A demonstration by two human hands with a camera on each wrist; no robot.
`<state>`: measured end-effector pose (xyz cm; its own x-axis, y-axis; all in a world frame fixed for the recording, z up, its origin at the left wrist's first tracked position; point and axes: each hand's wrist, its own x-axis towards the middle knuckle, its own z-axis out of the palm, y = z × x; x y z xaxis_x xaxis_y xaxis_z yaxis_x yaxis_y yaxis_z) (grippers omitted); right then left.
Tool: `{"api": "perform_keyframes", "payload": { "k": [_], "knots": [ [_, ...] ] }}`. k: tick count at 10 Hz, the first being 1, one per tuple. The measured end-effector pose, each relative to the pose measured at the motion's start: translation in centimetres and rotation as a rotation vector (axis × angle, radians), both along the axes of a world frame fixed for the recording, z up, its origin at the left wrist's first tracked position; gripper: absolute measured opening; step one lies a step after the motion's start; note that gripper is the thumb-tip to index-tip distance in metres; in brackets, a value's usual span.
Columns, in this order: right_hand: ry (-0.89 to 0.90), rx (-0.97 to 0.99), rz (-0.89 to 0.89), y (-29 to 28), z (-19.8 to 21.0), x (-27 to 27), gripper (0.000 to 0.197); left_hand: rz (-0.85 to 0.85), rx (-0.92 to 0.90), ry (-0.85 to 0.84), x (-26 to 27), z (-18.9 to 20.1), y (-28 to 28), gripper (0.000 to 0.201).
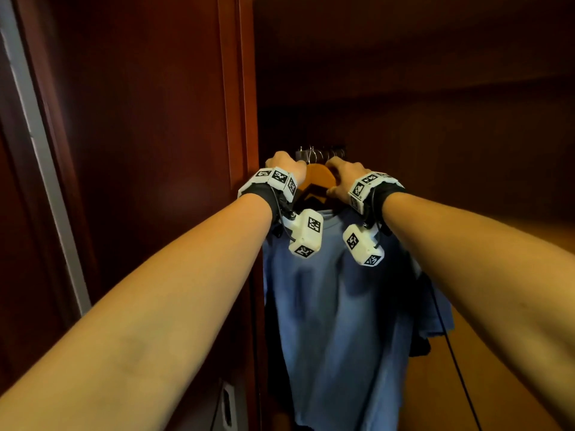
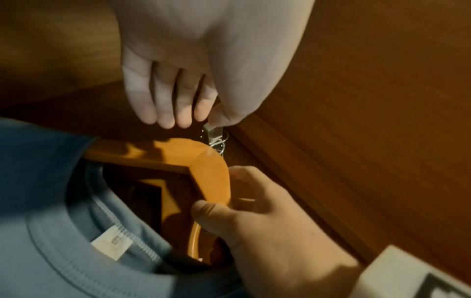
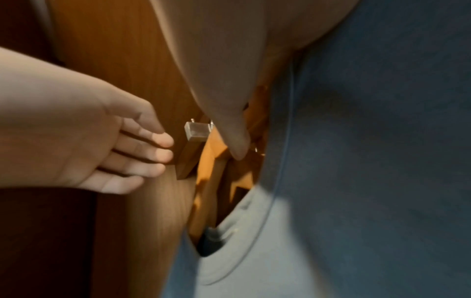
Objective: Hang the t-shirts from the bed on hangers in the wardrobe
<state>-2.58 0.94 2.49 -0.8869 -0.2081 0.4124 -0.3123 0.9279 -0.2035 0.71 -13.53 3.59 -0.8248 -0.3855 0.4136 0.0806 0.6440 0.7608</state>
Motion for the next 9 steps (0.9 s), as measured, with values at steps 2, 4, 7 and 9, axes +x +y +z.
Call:
{"api": "perform_keyframes", "payload": {
  "k": [2, 4, 7, 9],
  "knots": [
    [0.034, -0.016, 0.05, 0.6, 0.0, 0.1, 0.064, 0.005, 0.052, -0.003, 0.0, 0.3, -0.4, 0.035],
    [-0.033, 0.051, 0.08, 0.6, -1.0, 1.2, 0.07, -0.011, 0.054, -0.031, 0.3, -0.1, 0.1, 0.031],
    [-0.086, 0.07, 0.105, 2.4, -2.5, 2.4, 0.085, -0.074, 0.091, -0.013, 2.0, -1.3, 2.4, 0.026],
    [-0.123, 0.037, 0.105, 4.1, -2.6, 4.2, 0.057, -0.249, 0.119, 0.004, 4.4, -2.6, 3.2, 0.013]
  ]
}}
